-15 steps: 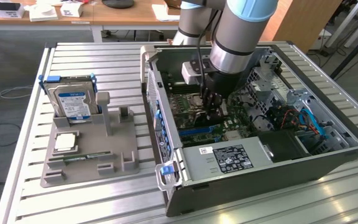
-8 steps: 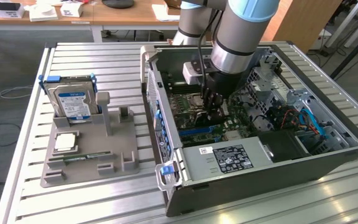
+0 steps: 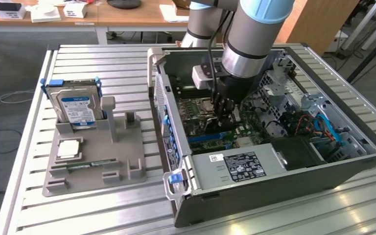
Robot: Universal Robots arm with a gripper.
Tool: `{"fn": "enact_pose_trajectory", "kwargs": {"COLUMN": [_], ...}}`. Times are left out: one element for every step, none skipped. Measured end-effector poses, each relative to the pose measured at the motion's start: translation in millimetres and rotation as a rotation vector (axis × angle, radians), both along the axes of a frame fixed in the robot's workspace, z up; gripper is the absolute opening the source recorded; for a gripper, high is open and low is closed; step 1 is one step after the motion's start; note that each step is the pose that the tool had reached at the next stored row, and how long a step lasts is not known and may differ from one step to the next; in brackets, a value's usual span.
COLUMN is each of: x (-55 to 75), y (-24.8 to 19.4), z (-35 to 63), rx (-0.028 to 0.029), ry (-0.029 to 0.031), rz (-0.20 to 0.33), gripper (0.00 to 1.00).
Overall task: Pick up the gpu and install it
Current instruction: 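Insert the gpu into the slot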
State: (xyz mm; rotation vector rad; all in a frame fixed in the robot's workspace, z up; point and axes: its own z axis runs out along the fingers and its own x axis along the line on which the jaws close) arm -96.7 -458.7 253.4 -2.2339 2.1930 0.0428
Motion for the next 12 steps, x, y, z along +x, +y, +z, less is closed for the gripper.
{"fn": "enact_pose_trajectory", "kwargs": {"x": [-0.7,-1.7,-2.6,-3.1,-3.3,-3.4,-3.6,-4.0,-4.4,-4.9,-5.1,-5.3], "y": [0.0,0.0,0.0,0.1,0.1,0.0,0.0,0.0,0.0,0.0,0.0,0.0], "z": [0.0,0.0,0.0,0.0,0.0,0.0,0.0,0.0,0.0,0.0,0.0,0.0], "rx": [0.0000,-0.0001,0.0000,0.0000,0.0000,0.0000,-0.0001,0.0000,0.0000,-0.0001,0.0000,0.0000], "ry": [0.0000,-0.0002,-0.0004,-0.0004,-0.0005,-0.0004,-0.0004,-0.0005,-0.0005,-0.0004,-0.0004,-0.0005], "rz": [0.000,0.000,0.000,0.000,0.000,0.000,0.000,0.000,0.000,0.000,0.000,0.000], "gripper": [0.27,0.27,0.27,0.27,0.27,0.27,0.27,0.27,0.27,0.27,0.27,0.27]}}
